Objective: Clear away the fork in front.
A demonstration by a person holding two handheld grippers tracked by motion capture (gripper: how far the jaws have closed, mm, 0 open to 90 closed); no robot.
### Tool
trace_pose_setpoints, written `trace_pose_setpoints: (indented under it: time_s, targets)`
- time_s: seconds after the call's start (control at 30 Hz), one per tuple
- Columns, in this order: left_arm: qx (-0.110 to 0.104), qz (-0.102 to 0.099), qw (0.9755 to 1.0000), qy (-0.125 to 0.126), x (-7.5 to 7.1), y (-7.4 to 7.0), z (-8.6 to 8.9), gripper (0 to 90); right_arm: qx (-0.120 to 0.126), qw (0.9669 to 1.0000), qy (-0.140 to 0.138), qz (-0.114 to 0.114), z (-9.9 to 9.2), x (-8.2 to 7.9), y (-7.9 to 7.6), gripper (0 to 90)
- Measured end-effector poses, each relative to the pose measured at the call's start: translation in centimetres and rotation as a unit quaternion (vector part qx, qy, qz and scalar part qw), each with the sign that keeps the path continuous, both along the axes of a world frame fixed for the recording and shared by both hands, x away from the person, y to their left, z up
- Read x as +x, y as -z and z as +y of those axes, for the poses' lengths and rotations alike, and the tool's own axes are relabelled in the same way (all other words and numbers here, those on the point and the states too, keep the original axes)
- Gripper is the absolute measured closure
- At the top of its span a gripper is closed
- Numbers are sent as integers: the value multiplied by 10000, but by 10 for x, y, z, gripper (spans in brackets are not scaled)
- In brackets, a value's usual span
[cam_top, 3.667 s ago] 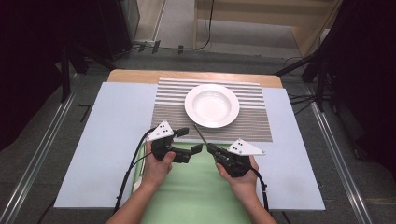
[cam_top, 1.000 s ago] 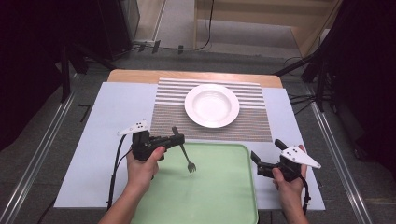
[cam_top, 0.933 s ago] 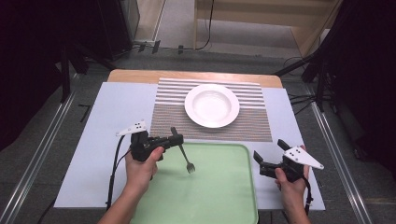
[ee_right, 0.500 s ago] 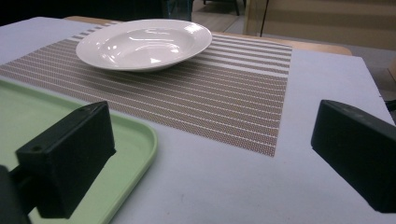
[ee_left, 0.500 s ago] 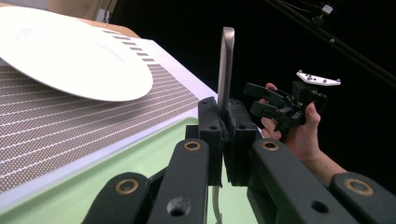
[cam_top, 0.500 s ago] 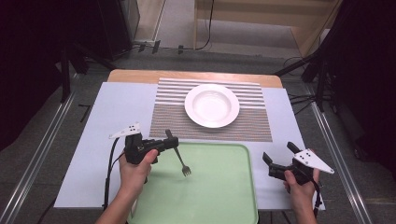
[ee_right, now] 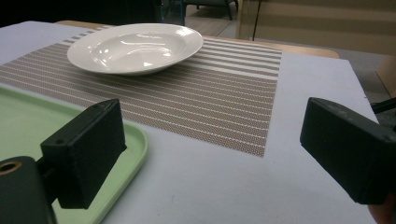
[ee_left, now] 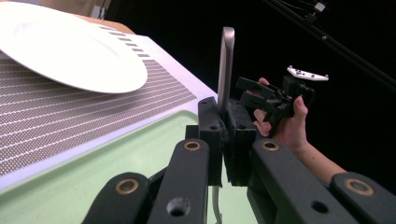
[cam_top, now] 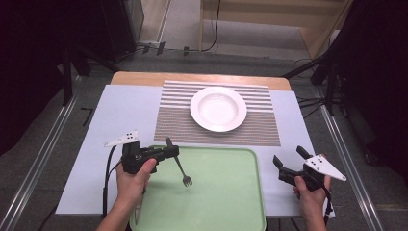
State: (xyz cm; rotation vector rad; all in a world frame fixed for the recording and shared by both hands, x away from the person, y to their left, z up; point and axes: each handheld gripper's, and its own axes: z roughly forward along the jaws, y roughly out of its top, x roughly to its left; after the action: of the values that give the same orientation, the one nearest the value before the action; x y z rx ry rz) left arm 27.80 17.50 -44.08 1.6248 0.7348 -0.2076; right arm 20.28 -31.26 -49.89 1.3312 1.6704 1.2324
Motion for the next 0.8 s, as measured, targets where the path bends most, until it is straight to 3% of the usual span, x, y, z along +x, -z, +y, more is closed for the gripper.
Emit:
trace_pose_setpoints:
  time_s: [0.37, 0.53, 0.8]
  targets:
    - [129, 235, 9996, 101, -9, 5, 9, 867, 20, 10000, 83, 28, -2, 0, 2, 54]
    - [123, 439, 9988, 165, -10, 11, 12, 867, 12, 9999, 107, 2, -3, 0, 3, 53]
    - [-69, 584, 9981, 157, 0, 22, 21, 865, 49, 9999, 157, -25, -2, 0, 4, 53]
